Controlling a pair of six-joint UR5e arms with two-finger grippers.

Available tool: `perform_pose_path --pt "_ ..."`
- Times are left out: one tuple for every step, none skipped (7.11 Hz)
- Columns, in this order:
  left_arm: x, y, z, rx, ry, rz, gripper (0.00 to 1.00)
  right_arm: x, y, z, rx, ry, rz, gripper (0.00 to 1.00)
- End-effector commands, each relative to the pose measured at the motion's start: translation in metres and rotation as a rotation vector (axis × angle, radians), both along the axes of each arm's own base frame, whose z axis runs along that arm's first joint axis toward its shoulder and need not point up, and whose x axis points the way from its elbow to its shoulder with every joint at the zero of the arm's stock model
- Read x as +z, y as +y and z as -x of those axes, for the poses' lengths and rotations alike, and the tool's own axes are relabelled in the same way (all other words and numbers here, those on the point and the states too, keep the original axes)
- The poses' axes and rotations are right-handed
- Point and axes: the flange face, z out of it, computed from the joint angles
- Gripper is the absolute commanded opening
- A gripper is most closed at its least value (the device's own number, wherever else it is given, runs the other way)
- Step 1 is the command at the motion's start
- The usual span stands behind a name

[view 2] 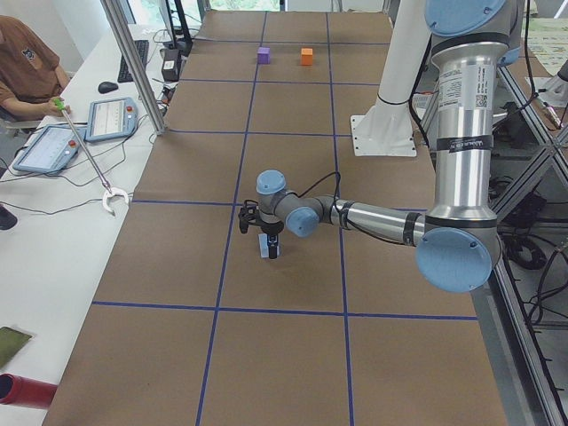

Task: Place blue block between orange and purple blocks
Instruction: 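Carry the light blue cube with the left gripper toward the table center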

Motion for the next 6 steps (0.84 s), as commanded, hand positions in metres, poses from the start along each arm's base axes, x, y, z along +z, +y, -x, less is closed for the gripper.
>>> perform_pose_path --pt "-0.002 -0.001 -0.003 0.0 0.01 -0.005 0.16 0.0 0.0 0.0 0.0 0.0 0.0 1.0" --pt "-0.019 0.0 -0.002 0.004 0.034 -0.02 0.0 0.0 0.0 0.0 0.0 0.0 0.0 1.0" --pt "-0.04 0.001 0.001 0.002 0.057 -0.049 0.0 0.0 0.0 0.0 0.0 -0.001 0.0 1.0" --pt "-0.066 0.003 0.001 0.007 0.093 -0.073 0.0 -0.003 0.0 0.0 0.0 -0.007 -0.002 1.0" --pt "-0.093 0.002 -0.002 0.012 0.112 -0.092 0.0 -0.007 0.0 0.0 0.001 -0.006 -0.008 1.0" --pt "-0.124 -0.002 -0.01 0.031 0.162 -0.109 0.0 -0.018 -0.001 0.0 0.001 -0.002 -0.026 1.0"
